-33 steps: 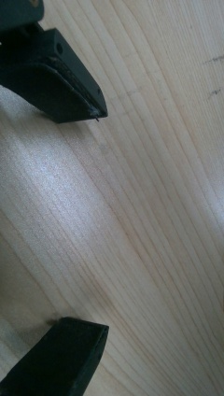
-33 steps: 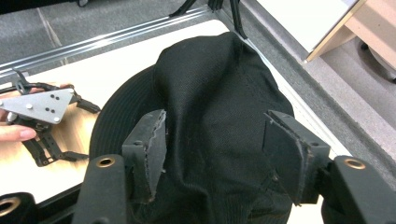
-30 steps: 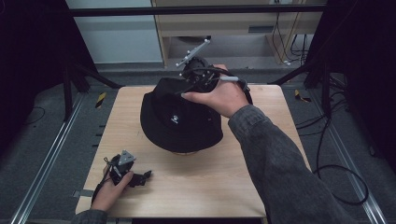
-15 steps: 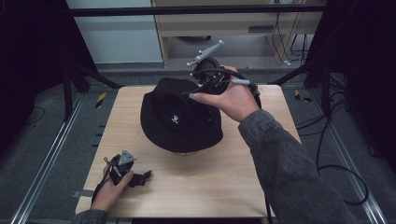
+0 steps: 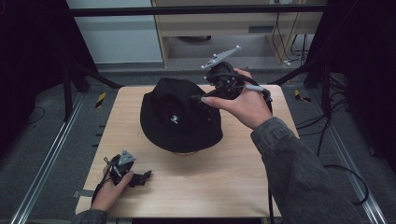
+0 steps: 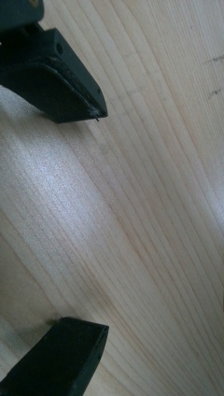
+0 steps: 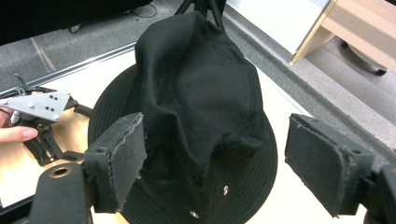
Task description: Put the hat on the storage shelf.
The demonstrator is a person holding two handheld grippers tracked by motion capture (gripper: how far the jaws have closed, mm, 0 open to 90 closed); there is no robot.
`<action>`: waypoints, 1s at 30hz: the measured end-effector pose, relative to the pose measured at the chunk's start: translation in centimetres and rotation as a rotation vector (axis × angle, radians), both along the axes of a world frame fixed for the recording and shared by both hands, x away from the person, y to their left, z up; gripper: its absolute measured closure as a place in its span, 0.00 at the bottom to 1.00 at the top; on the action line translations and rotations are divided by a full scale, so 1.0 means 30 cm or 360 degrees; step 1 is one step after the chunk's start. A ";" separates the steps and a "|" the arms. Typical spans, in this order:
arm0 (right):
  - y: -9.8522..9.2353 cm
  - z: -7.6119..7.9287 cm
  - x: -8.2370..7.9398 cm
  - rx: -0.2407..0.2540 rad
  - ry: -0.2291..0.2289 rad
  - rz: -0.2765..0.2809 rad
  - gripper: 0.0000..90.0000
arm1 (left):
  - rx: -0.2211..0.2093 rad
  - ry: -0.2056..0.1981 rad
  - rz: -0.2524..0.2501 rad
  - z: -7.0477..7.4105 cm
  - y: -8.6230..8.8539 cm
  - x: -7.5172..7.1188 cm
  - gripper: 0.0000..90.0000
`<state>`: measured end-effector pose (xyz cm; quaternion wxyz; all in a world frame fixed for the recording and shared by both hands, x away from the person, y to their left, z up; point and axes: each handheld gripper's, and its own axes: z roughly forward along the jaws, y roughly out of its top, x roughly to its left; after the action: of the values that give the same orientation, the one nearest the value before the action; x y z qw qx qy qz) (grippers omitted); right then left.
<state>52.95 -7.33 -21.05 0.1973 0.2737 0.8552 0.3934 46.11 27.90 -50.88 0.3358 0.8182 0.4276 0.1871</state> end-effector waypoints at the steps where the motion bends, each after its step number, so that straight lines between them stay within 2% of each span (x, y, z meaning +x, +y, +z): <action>1: -0.012 0.000 -0.008 0.0011 0.0002 -0.0008 0.21 | 0.0001 0.0000 -0.0002 0.000 0.000 0.000 0.00; 8: -0.062 -0.010 -0.033 0.0024 -0.0012 -0.0043 0.16 | 0.0002 -0.0001 -0.0002 0.000 0.000 0.000 0.00; 14: -0.094 -0.042 -0.050 0.0043 -0.0016 -0.0073 0.14 | -0.0001 -0.0004 -0.0001 -0.001 0.000 0.000 0.00; 17: -0.115 -0.068 -0.067 0.0021 -0.0024 -0.0100 0.14 | -0.0004 -0.0005 -0.0002 -0.001 0.000 0.000 0.00; 23: -0.171 -0.132 -0.101 0.0027 0.0004 -0.0138 0.12 | -0.0003 -0.0007 -0.0002 -0.001 0.000 0.000 0.00; 30: -0.232 -0.210 -0.115 0.0032 0.0017 -0.0189 0.09 | 0.0003 -0.0002 -0.0001 -0.001 0.001 0.000 0.00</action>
<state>49.50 -14.29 -27.35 0.2129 0.3281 0.8345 0.3882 46.09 27.92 -50.89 0.3355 0.8185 0.4268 0.1879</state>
